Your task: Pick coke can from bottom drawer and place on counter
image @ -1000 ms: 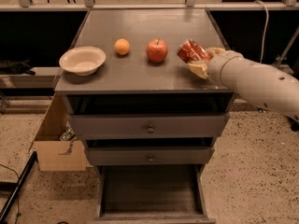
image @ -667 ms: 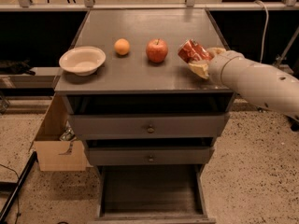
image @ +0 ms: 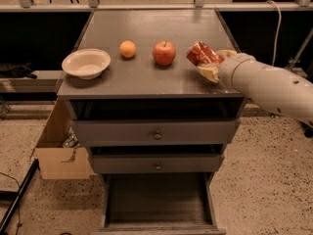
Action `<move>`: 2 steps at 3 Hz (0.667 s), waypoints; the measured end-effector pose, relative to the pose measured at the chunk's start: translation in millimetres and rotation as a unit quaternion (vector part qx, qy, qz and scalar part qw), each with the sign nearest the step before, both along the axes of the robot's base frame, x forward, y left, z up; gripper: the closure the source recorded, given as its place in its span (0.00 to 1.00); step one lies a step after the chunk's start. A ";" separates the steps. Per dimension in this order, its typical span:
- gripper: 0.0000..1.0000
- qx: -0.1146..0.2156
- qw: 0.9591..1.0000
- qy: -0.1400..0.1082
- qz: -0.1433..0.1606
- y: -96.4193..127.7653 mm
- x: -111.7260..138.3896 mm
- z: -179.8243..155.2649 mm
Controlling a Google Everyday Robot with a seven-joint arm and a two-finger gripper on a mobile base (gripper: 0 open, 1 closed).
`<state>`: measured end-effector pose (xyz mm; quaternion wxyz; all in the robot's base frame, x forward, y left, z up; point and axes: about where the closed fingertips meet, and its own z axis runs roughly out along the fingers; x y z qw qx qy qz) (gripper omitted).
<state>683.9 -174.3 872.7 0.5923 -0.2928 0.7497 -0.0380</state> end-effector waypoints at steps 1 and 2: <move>0.28 0.000 1.000 0.000 0.000 0.0 0.0 0.0; 0.00 0.000 1.000 0.000 0.000 0.1 0.0 0.1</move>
Offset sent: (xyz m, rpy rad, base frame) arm 0.0000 0.0000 0.0000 0.0000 0.0000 0.0000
